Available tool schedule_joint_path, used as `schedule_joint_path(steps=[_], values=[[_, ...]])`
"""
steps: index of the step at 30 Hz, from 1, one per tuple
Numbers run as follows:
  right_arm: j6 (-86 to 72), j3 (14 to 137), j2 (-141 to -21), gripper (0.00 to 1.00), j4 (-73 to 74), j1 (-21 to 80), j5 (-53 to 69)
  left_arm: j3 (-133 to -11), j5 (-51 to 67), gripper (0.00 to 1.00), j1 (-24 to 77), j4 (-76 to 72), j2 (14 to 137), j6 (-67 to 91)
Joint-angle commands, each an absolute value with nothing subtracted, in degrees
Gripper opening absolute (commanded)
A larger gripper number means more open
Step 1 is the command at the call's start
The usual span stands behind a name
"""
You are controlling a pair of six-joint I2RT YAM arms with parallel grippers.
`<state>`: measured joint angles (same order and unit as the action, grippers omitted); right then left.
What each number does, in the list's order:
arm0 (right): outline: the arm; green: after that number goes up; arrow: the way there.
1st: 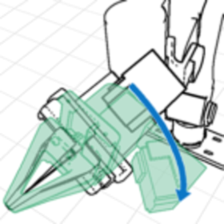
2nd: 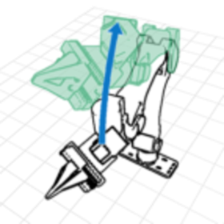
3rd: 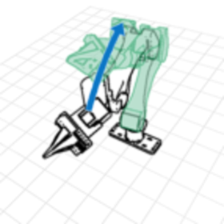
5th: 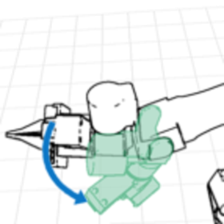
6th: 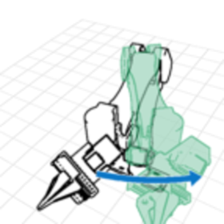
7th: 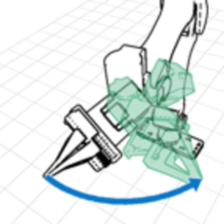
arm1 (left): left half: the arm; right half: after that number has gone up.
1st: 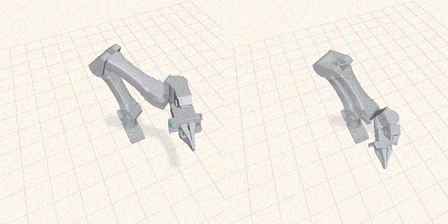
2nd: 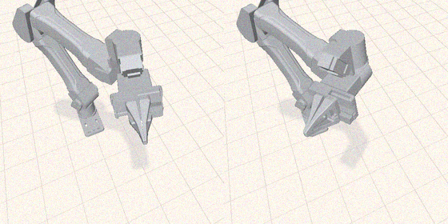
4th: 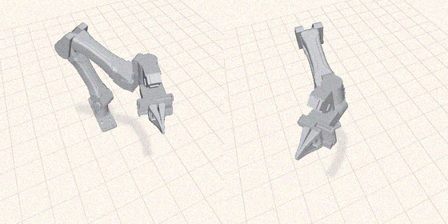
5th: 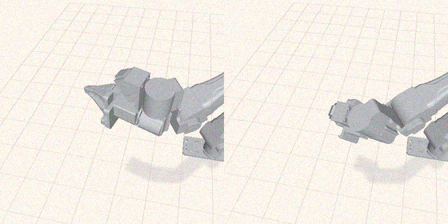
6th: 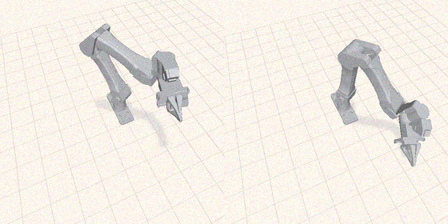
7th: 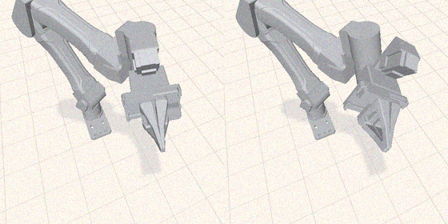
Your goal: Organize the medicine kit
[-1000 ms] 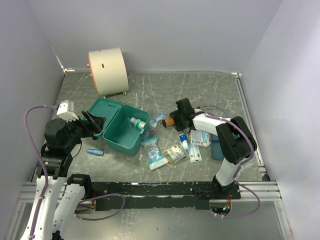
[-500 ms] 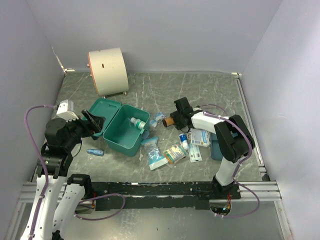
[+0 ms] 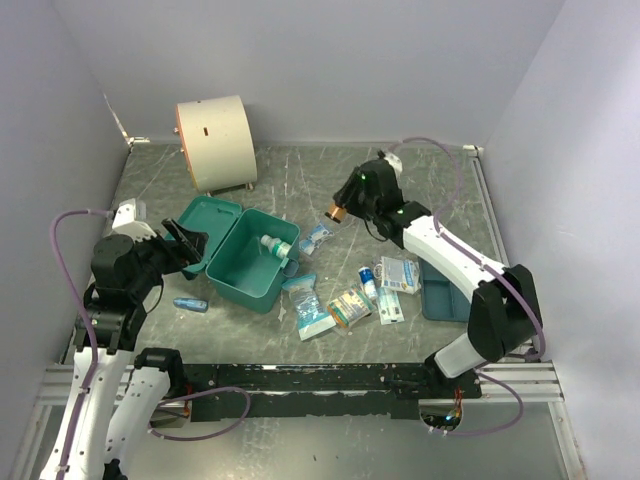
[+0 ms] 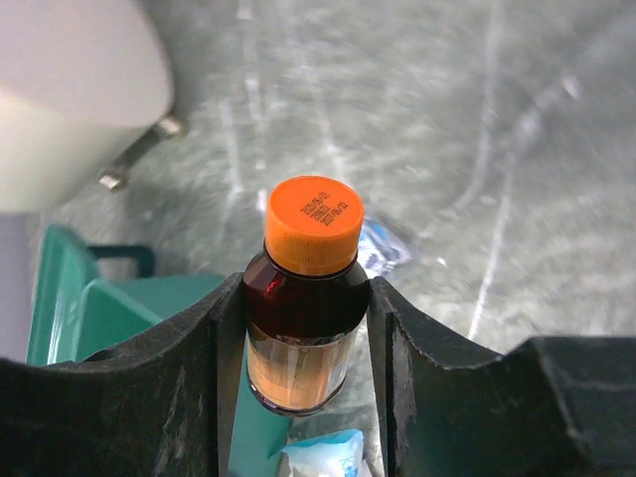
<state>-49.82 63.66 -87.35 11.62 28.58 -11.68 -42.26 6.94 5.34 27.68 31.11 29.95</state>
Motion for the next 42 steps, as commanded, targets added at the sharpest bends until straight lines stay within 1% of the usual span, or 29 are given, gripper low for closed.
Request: schedule_joint_path(steps=[1, 4, 7, 11, 15, 24, 33, 38, 42], values=[[-29.8, 72.1, -86.2, 0.35, 8.3, 31.8, -3.3, -43.4, 3.6, 0.89, 5.5, 27.5, 30.5, 29.9], [-22.8, 76.0, -87.2, 0.34, 6.6, 35.0, 1.1, -45.2, 3.4, 0.87, 5.5, 30.4, 30.9, 28.8], [-16.0, 79.5, -89.3, 0.35, 5.6, 39.0, 3.0, -51.0, -1.8, 0.88, 5.5, 39.4, 32.5, 30.2], [-6.0, 86.8, -95.5, 0.33, 9.7, 44.6, 2.6, -49.5, -2.2, 0.88, 5.5, 38.1, 30.5, 27.6], [-0.3, 90.3, -100.4, 0.33, 13.2, 48.0, 5.6, -47.7, -0.1, 0.87, 5.9, 36.6, 28.4, 26.7], [3.1, 91.6, -107.4, 0.33, 18.2, 49.9, 9.8, -47.4, -1.7, 0.88, 5.9, 36.1, 26.4, 26.8], [8.2, 101.3, -117.2, 0.32, 28.6, 50.4, 10.4, -47.5, -3.4, 0.88, 6.2, 36.8, 26.0, 27.2], [10.1, 102.9, -118.5, 0.31, 33.4, 50.5, 9.8, -47.8, -5.7, 0.88, 6.3, 37.4, 26.2, 27.7], [12.5, 106.1, -120.5, 0.31, 38.2, 51.3, 11.6, -48.1, -7.3, 0.88, 6.4, 37.9, 25.8, 28.1]])
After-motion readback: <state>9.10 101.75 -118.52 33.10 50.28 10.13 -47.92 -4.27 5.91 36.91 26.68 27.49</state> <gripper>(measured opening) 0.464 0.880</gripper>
